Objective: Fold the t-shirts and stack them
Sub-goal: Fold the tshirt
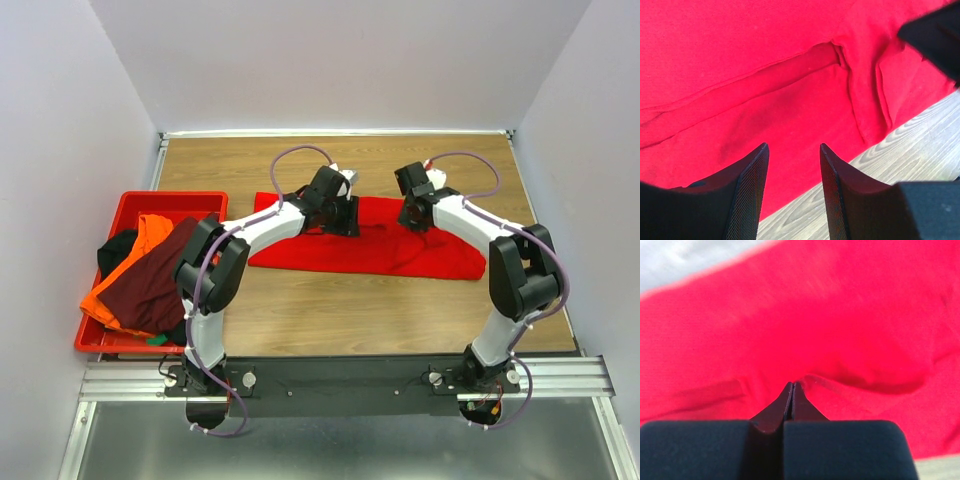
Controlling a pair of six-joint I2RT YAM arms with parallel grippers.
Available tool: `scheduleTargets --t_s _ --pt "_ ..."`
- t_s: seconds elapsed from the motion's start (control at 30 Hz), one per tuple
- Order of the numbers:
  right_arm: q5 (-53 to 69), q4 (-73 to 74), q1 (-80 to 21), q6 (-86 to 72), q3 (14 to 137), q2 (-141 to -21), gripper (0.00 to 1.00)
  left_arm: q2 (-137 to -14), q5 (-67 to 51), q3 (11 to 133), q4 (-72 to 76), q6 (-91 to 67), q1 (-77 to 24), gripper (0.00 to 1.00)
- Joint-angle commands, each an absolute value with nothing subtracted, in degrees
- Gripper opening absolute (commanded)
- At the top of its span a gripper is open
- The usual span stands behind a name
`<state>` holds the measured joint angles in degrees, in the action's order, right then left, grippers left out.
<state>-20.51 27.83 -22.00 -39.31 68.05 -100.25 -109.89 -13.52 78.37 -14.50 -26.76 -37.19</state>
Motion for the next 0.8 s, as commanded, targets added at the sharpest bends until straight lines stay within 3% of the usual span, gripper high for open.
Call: scheduleTargets --t_s 0.0,0.47,0.77 --pt "-20.22 25.49 -21.71 -37.01 73.38 -103.26 0.0 -108.19 -12.74 78.05 -14.76 -26.02 -36.83 0.53" --pt "-11.25 20.3 -21.71 -32.78 74.71 -107.66 0.02 -108.72 -12.66 77.78 -14.68 -26.19 -36.39 0.53" --pt "-16.08 20.21 -21.71 -35.06 70.85 -102.76 0.02 -108.37 -14.5 77.08 -13.18 -26.28 -37.44 0.55"
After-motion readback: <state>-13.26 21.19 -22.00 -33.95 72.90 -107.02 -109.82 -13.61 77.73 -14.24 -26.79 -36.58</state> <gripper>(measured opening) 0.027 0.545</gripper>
